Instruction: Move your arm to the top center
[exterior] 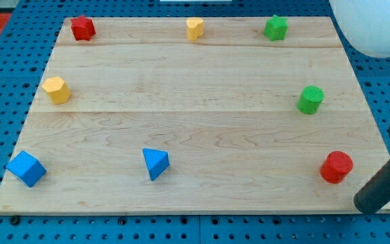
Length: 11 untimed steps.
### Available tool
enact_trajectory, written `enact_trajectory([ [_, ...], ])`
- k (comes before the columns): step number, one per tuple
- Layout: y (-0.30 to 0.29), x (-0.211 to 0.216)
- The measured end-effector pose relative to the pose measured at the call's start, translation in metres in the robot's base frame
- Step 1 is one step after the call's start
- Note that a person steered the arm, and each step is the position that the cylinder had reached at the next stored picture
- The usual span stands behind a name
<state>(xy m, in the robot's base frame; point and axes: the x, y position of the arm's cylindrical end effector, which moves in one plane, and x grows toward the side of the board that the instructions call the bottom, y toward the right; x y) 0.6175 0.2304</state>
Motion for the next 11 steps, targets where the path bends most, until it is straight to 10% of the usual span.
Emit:
enact_trajectory([
  [8, -0.106, -0.021],
  [11, -0.180, -0.122],
])
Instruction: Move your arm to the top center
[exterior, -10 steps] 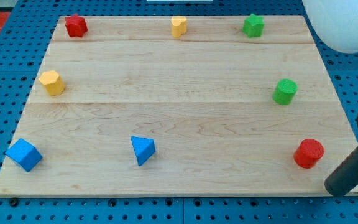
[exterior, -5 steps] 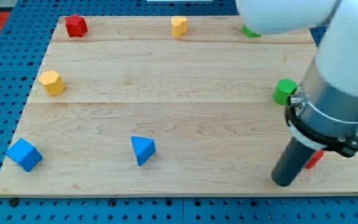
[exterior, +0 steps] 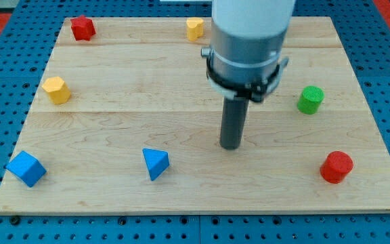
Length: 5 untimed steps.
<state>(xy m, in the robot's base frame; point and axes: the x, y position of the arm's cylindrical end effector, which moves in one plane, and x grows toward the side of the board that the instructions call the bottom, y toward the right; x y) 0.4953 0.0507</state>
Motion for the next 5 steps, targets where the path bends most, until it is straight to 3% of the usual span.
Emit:
enact_trajectory([
  [1, -0.002, -0.052],
  [3, -0.004, -0.072],
  [5, -0.001, -0.175],
])
